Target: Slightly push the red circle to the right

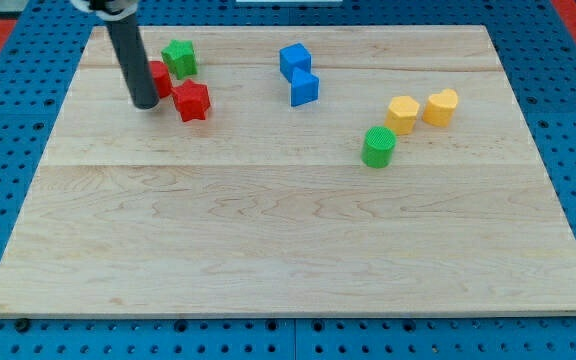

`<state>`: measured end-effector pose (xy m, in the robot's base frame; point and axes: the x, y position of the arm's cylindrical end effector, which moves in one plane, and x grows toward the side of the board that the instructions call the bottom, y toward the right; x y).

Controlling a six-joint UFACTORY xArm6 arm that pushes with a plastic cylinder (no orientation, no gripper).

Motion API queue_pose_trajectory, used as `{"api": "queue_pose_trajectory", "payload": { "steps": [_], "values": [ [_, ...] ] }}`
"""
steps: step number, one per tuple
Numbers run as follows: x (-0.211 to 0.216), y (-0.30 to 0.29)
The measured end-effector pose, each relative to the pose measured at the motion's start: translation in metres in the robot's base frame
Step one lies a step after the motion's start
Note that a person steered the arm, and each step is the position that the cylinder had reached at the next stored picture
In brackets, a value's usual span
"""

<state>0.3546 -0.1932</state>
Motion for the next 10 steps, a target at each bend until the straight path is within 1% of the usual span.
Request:
{"api": "queue_pose_trajectory", "payload": {
  "steps": [1,2,3,4,5,7,8,9,10],
  "values": [
    [0.001,-0.048],
    [-0.022,-0.068],
    [-0.047,-0.058],
    [-0.051,-0.037],
    [-0.039,-0.02],
    [-0.038,0.013],
    [-0.031,0.008],
    [-0.016,-0.002],
    [0.025,0.002]
  ]
}}
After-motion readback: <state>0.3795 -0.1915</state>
